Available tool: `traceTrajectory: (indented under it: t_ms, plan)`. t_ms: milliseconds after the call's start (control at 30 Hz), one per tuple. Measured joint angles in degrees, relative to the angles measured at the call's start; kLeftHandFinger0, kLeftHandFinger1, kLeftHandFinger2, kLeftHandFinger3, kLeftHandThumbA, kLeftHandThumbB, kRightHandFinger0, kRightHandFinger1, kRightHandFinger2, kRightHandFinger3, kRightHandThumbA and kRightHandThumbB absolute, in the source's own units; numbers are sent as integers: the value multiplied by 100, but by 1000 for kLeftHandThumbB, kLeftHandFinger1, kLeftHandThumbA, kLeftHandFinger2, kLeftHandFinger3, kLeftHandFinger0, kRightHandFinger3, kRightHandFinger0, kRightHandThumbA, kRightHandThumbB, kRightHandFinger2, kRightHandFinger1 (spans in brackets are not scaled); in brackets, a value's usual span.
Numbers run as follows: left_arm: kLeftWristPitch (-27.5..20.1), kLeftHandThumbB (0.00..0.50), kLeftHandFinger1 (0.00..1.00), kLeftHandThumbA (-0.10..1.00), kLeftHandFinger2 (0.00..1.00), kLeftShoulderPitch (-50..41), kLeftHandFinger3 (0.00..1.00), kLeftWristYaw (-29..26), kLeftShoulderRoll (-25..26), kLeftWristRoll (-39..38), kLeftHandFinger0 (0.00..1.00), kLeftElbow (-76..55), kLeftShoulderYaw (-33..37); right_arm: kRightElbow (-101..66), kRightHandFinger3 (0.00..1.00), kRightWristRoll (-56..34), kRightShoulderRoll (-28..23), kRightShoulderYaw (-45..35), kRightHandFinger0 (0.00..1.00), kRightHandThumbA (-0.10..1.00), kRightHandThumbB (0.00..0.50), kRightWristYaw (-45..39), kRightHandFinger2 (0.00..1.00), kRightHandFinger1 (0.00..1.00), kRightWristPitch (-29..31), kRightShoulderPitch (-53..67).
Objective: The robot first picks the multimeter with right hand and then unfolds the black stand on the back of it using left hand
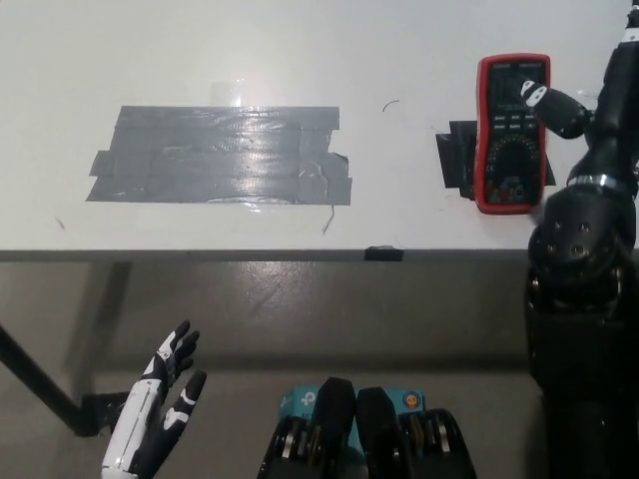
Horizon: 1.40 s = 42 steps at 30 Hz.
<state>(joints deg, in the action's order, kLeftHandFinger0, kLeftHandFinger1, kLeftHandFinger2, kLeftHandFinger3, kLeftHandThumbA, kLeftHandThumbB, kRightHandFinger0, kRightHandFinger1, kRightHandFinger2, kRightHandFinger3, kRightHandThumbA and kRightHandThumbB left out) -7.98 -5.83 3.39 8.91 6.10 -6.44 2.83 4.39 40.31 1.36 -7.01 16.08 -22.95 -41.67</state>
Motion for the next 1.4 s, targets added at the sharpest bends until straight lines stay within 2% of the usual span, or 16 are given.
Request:
traceTrajectory:
  t_ms: [267,367,433,467,500,633,667,733,800,867,933,1100,1167,1233,1400]
  plan:
    - [2,194,1000,839,1000,1,1000,-6,-13,24,1000,-5,-42,868,1000,-65,-25,49,1000,1000,459,88,1000,1000,-246,-494]
    - [2,190,1000,834,1000,5,1000,-10,-14,32,1000,-5,-57,1234,1000,-69,-52,126,1000,1000,461,163,1000,1000,-281,-648]
    - [2,190,1000,815,1000,33,1000,-14,-20,40,1000,1,-61,1514,1000,-71,-62,130,1000,1000,426,202,1000,1000,-305,-784]
    - [2,190,1000,813,1000,43,1000,-16,-25,40,1000,1,-64,1605,1000,-74,-62,130,1000,1000,427,218,1000,1000,-312,-843]
    - [2,189,1000,814,1000,45,1000,-18,-29,40,1000,0,-66,1643,1000,-76,-60,131,1000,1000,449,227,1000,1000,-317,-881]
    - [6,194,1000,821,1000,69,1000,-24,-56,41,1000,0,-82,2031,1000,-118,-65,173,1000,1000,446,302,1000,1000,-348,-1120]
    - [7,209,1000,823,1000,86,1000,-26,-58,43,1000,0,-84,2147,1000,-135,-65,186,1000,1000,438,325,1000,1000,-350,-1172]
    - [6,214,1000,818,1000,116,1000,-27,-59,52,1000,-1,-83,2306,1000,-165,-65,198,1000,941,435,369,1000,1000,-349,-1239]
    - [6,210,1000,815,1000,130,1000,-27,-59,80,1000,-2,-78,2506,1000,-231,-64,199,1000,987,463,420,1000,1000,-347,-1336]
    - [7,202,1000,812,1000,112,1000,-26,-58,97,1000,-7,-76,2670,1000,-278,-80,222,1000,1000,458,482,1000,1000,-344,-1409]
    - [6,204,1000,828,1000,98,1000,-26,-57,103,1000,-11,-76,2778,1000,-302,-105,270,1000,1000,473,516,1000,1000,-345,-1444]
    - [7,205,1000,839,1000,93,1000,-25,-47,114,1000,-18,-78,3167,1000,-352,-257,426,1000,989,472,590,1000,1000,-347,-1605]
    - [7,203,1000,840,1000,93,1000,-25,-46,125,1000,-19,-77,3274,1000,-354,-333,472,1000,1000,487,610,1000,1000,-351,-1670]
    - [7,206,1000,838,1000,92,1000,-24,-40,147,1000,-20,-74,3358,1000,-354,-406,487,1000,1000,471,616,1000,1000,-356,-1740]
    - [6,197,1000,802,1000,88,1000,-18,-17,207,1000,-27,-42,3390,1000,-356,-445,460,1000,1000,479,614,1000,1000,-362,-1797]
